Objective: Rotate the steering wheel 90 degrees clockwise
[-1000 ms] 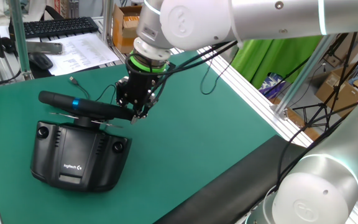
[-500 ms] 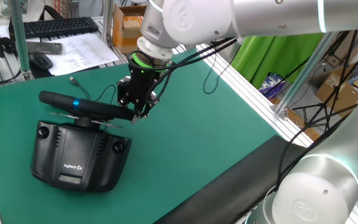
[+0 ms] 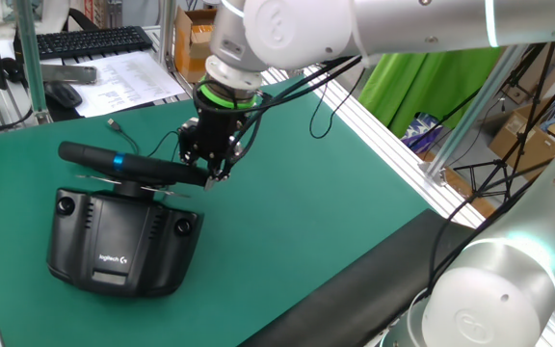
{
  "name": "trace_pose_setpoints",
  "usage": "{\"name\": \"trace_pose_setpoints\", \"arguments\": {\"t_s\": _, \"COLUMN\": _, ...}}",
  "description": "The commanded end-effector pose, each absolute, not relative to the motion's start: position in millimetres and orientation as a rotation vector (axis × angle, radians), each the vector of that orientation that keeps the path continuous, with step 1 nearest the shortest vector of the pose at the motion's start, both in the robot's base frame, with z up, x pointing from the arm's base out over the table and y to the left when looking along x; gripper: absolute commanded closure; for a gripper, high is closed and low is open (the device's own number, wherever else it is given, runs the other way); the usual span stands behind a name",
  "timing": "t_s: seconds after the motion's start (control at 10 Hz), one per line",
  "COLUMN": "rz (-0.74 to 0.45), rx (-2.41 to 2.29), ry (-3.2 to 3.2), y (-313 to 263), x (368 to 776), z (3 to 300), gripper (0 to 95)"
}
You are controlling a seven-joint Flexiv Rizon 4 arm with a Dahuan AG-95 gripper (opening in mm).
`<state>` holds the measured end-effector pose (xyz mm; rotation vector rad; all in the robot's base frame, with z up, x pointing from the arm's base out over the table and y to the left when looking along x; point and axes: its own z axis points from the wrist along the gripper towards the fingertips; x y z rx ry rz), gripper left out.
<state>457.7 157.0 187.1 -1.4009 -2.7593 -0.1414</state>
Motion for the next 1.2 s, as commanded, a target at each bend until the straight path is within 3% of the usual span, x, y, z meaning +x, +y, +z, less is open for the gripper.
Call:
{"name": "trace_pose_setpoints", "arguments": {"t_s": 0.1, "rz": -0.141, "rx": -1.177, "ry": -2.886, "y": 157.0, "x": 456.6, "z": 187.1, "gripper": 95.0}}
{"name": "trace_pose_setpoints", "arguments": {"t_s": 0.4, "rz": -0.199, "rx": -1.067, "ry": -2.916, "y": 157.0, "x": 456.6, "z": 187.1, "gripper": 95.0}}
{"name": "trace_pose_setpoints", "arguments": {"t_s": 1.2, "rz": -0.168, "rx": -1.073, "ry": -2.990, "y": 157.0, "x": 456.6, "z": 187.1, "gripper": 95.0}}
